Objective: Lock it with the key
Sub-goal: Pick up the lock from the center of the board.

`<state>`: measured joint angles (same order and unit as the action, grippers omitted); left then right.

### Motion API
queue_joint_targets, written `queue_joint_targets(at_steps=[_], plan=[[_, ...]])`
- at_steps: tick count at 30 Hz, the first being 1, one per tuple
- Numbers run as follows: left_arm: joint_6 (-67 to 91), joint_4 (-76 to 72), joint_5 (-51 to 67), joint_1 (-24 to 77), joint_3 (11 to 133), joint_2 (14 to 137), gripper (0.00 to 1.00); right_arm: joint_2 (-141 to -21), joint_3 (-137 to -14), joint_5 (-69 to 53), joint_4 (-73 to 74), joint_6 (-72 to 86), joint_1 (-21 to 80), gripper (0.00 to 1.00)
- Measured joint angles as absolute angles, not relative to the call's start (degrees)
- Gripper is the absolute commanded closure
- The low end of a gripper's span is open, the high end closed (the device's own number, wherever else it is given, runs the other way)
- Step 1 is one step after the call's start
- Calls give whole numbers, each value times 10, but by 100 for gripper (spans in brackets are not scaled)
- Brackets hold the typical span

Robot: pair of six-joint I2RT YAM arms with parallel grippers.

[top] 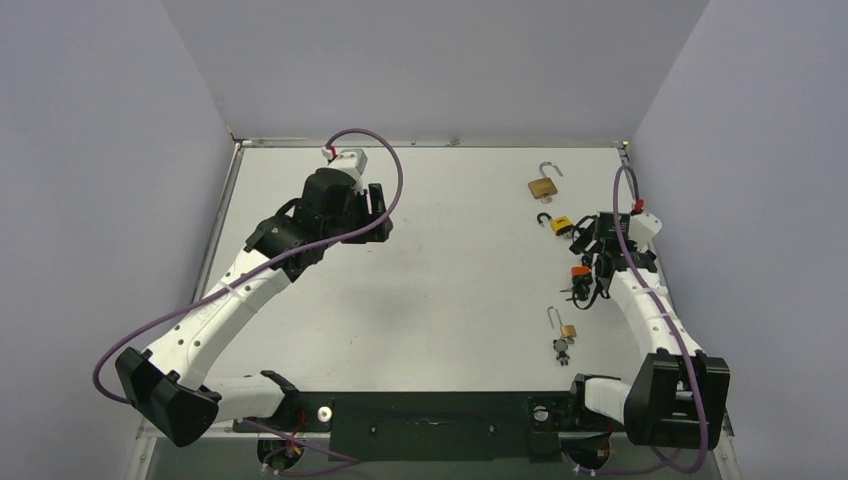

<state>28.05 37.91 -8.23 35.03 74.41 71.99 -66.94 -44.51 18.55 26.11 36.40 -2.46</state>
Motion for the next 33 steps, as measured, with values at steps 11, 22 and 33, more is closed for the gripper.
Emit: queue_joint_targets(at_steps=[11,22,33], plan=[[280,379,-59,335,742,688,41,-806,-440,102,184,363,-74,11],[278,380,-42,329,733,687,41,-908,-463,99,149,345,-79,12],[278,381,-39,319,729,679,41,-924,-477,107,160,324,-20,17]])
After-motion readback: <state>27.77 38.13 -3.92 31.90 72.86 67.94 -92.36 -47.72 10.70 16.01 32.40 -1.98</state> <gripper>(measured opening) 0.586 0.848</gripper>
